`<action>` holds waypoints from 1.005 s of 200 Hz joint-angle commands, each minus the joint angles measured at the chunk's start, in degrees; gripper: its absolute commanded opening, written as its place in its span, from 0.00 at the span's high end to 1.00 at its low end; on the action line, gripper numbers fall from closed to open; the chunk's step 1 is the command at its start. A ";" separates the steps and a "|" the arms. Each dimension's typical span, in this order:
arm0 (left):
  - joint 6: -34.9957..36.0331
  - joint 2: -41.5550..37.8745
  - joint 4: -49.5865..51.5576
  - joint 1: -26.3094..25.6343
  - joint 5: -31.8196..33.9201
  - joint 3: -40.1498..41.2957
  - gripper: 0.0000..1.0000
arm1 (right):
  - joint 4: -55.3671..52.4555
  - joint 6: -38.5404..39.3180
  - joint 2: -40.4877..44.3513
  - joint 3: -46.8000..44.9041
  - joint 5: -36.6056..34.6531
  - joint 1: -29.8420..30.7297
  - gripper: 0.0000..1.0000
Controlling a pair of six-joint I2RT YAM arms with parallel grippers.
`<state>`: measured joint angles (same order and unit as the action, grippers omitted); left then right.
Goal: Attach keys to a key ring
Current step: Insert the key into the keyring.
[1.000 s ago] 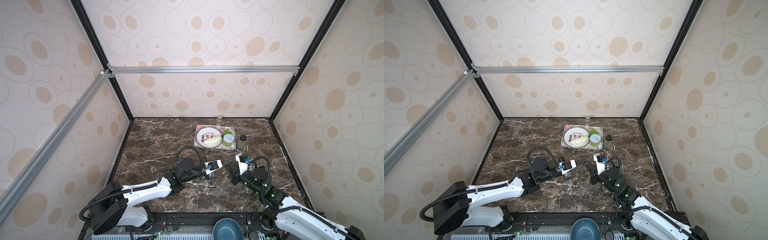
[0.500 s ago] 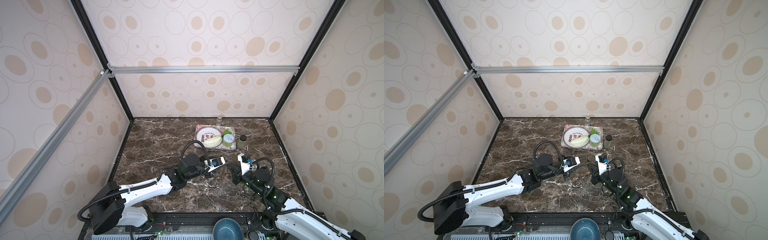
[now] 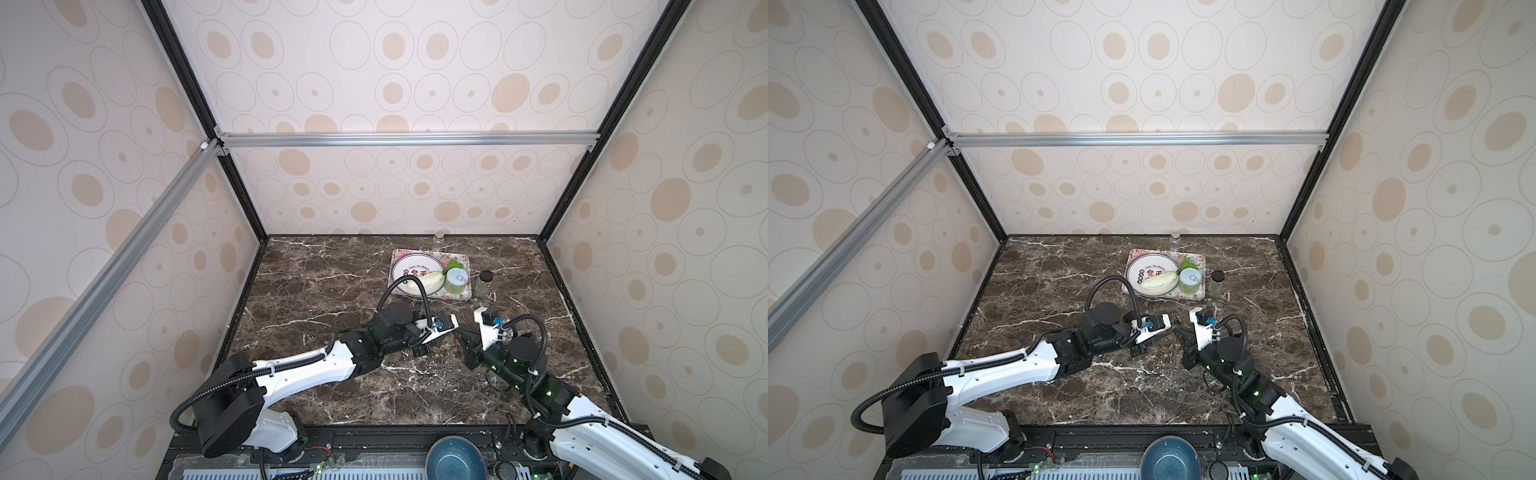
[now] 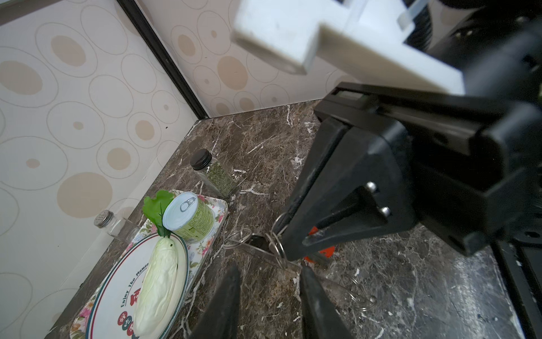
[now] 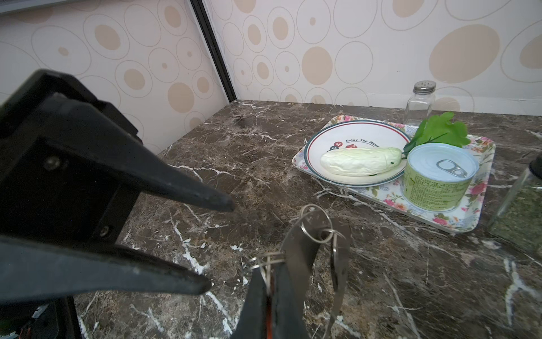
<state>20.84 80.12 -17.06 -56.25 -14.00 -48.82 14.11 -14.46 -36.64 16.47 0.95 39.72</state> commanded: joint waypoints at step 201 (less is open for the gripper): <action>2.67 2.11 -1.54 -0.53 4.60 -2.30 1.00 | 1.30 0.73 -0.05 0.53 -0.11 0.26 1.00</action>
<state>22.44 83.94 -15.55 -56.62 -11.42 -51.03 14.20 -14.04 -36.97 16.47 1.15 39.75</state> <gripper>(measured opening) 0.050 0.050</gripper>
